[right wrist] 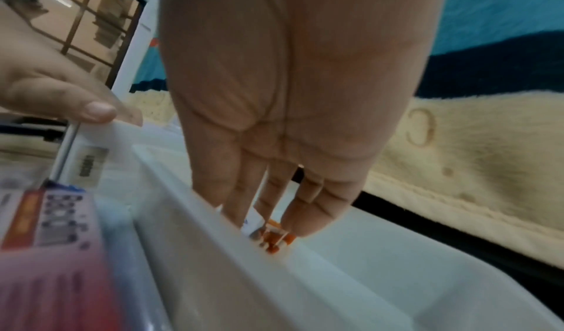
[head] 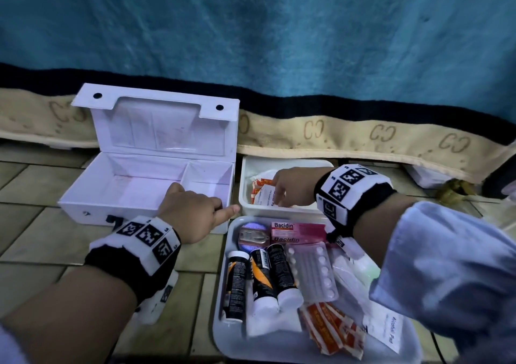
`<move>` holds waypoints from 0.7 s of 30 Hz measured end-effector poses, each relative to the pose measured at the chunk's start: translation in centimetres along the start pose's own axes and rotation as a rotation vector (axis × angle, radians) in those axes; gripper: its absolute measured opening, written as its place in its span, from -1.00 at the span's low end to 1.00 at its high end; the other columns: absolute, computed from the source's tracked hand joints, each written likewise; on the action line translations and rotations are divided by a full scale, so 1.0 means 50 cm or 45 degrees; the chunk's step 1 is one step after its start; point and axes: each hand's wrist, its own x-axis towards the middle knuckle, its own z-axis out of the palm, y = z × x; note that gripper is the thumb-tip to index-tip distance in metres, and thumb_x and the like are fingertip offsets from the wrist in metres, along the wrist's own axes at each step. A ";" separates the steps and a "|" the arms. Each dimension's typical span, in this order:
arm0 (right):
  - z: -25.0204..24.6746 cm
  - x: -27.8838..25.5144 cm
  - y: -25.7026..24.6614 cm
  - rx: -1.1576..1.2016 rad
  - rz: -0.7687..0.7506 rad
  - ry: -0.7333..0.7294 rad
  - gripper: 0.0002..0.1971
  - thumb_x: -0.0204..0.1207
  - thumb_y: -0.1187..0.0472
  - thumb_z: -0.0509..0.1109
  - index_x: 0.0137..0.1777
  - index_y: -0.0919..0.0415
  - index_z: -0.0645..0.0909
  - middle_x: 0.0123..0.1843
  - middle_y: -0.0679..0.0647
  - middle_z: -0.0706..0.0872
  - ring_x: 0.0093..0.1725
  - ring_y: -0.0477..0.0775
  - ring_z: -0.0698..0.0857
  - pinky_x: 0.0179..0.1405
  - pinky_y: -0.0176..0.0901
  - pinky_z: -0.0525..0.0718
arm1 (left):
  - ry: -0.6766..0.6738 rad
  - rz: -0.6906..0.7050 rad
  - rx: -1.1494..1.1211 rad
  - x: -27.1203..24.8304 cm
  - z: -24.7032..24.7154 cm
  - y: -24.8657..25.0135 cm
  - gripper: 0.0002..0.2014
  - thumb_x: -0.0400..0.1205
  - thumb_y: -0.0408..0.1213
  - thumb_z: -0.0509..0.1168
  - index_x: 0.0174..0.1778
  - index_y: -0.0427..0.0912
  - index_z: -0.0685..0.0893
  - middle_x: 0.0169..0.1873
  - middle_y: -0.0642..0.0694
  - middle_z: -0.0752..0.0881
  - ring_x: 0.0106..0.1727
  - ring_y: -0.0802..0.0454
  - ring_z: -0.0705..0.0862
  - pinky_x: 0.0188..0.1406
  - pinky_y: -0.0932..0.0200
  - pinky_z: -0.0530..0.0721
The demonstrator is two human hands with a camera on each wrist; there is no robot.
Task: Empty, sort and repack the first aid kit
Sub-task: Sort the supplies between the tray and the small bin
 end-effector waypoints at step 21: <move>-0.038 -0.272 0.092 0.871 0.066 0.819 -0.69 0.28 0.40 0.60 -0.16 -0.04 0.69 -0.33 -0.01 0.78 -0.40 -0.17 0.65 -0.20 -0.23 0.66 | -0.056 -0.029 0.046 0.001 -0.007 0.007 -0.46 0.64 0.24 -0.26 -0.14 0.04 0.55 -0.36 0.02 0.70 -0.21 0.03 0.65 0.18 0.00 0.22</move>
